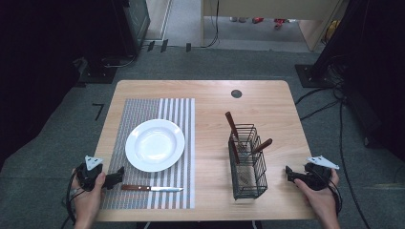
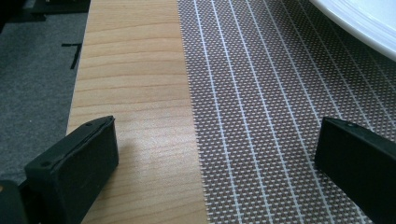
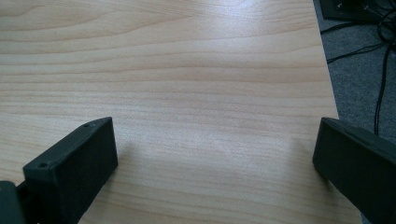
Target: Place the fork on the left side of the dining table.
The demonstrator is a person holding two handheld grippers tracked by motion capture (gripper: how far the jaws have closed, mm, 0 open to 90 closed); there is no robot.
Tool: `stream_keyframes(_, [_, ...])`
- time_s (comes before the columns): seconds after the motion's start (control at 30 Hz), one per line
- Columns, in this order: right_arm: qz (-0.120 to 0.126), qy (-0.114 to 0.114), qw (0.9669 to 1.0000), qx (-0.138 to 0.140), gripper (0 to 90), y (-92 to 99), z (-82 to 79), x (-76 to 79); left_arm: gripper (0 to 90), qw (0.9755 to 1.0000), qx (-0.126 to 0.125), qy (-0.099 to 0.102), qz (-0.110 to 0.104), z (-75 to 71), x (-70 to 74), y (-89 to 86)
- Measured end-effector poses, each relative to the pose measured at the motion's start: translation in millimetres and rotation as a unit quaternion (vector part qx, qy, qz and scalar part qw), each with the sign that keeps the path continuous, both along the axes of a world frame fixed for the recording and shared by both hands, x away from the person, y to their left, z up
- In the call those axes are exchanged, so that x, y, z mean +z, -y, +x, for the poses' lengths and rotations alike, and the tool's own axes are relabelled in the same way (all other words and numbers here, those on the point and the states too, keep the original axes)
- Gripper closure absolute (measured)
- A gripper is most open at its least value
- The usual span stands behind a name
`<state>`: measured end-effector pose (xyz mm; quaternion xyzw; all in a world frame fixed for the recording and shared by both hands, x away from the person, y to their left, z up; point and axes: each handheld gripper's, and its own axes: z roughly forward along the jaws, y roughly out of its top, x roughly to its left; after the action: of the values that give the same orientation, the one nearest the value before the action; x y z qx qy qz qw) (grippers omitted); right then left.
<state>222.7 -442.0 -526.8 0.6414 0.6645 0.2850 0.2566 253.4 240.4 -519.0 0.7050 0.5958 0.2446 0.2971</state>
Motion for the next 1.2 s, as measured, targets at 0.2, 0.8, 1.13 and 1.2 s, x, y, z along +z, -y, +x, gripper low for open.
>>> stream_keyframes(0.2, [0.0,0.0,1.0,-0.001,0.0,-0.1,0.5,0.1,0.0,0.9992,-0.001,0.011,-0.039,-2.9,8.3,-6.3])
stream_keyframes(0.8, [0.0,0.0,1.0,-0.001,0.0,0.0,0.6,0.1,13.3,0.9855,-0.065,0.107,-0.115,-5.0,69.9,44.7])
stream_keyframes(1.13, [0.0,0.0,1.0,-0.001,0.0,0.0,0.6,0.1,12.4,0.9745,-0.115,0.125,-0.147,8.0,90.7,72.6])
stream_keyframes(1.2, [0.0,0.0,1.0,-0.001,0.0,0.0,0.6,0.0,8.9,0.974,-0.12,0.121,-0.149,10.9,93.2,79.4])
